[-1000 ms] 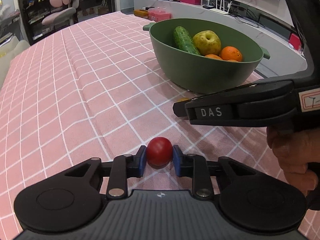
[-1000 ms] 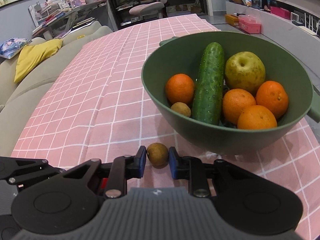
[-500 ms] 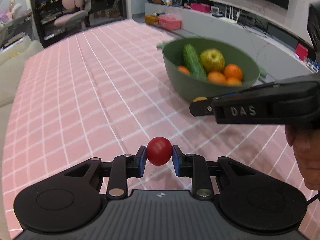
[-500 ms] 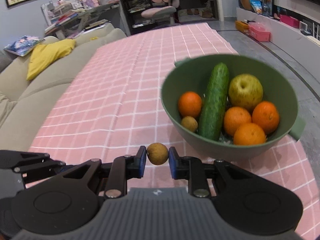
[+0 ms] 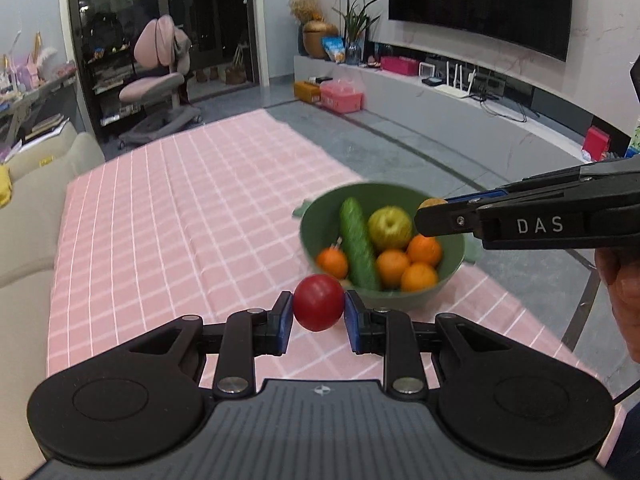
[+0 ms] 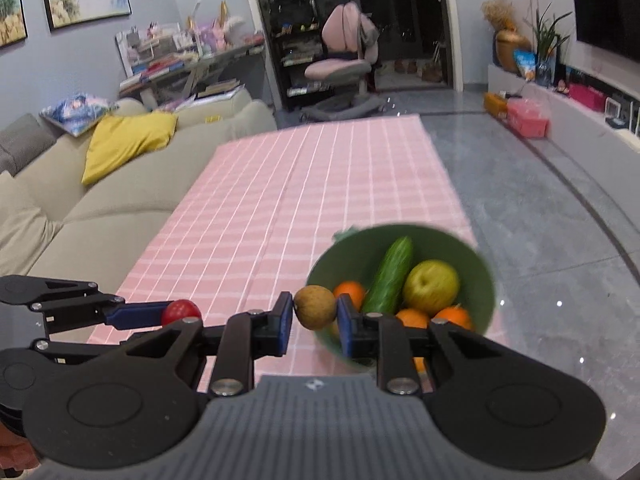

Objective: Organize fruits
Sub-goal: 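Lower tomato and kiwi into the colander and open both tools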

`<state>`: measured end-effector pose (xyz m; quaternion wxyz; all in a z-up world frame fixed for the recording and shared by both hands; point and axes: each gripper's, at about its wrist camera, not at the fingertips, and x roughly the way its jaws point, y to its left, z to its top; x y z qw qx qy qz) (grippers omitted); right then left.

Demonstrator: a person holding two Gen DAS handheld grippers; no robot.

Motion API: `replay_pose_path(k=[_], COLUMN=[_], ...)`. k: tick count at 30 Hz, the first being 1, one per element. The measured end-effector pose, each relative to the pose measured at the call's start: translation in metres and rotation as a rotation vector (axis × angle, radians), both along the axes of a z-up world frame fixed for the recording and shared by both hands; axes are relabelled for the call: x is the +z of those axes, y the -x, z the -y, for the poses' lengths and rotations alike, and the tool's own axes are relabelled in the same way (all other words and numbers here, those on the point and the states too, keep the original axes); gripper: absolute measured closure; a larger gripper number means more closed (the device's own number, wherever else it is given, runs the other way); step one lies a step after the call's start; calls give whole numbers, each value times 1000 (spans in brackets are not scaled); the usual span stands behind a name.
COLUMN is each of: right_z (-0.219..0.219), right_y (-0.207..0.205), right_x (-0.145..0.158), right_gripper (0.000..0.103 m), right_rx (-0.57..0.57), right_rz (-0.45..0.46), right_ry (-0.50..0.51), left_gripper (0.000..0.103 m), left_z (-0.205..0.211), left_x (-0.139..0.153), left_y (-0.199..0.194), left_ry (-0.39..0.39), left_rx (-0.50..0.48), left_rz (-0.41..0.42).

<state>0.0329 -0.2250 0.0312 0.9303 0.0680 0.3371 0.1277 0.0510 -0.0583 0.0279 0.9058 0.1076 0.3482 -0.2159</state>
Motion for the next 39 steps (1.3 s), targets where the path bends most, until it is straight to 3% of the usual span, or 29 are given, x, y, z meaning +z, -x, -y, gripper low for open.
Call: replay_pose_path(k=[6,17,22,31,39], right_z=[30,87,83,60,44], right_y=[-7,-60,-89,-108,-123], right_x=[1,-23,-37,-92,-107], right_gripper=[83,83,83,83,83], right_rx=[-33,-104,-62,11,39], right_rz=[9,-64,-130,-334,-361], right_ry=[13,-23,-19,-72,-19], left_gripper=[72,72,72,73,72], left_z=[30,82,98,100,97], left_x=[-4,-35,-60,-86,-102], left_y=[-10,-53,-70,-100,-109], left_ry=[-11,-51,-118,-253,-299], left_rx=[-28,-70,-72,-109,-126], left_rz=[-10,-69,-140,-195,-225])
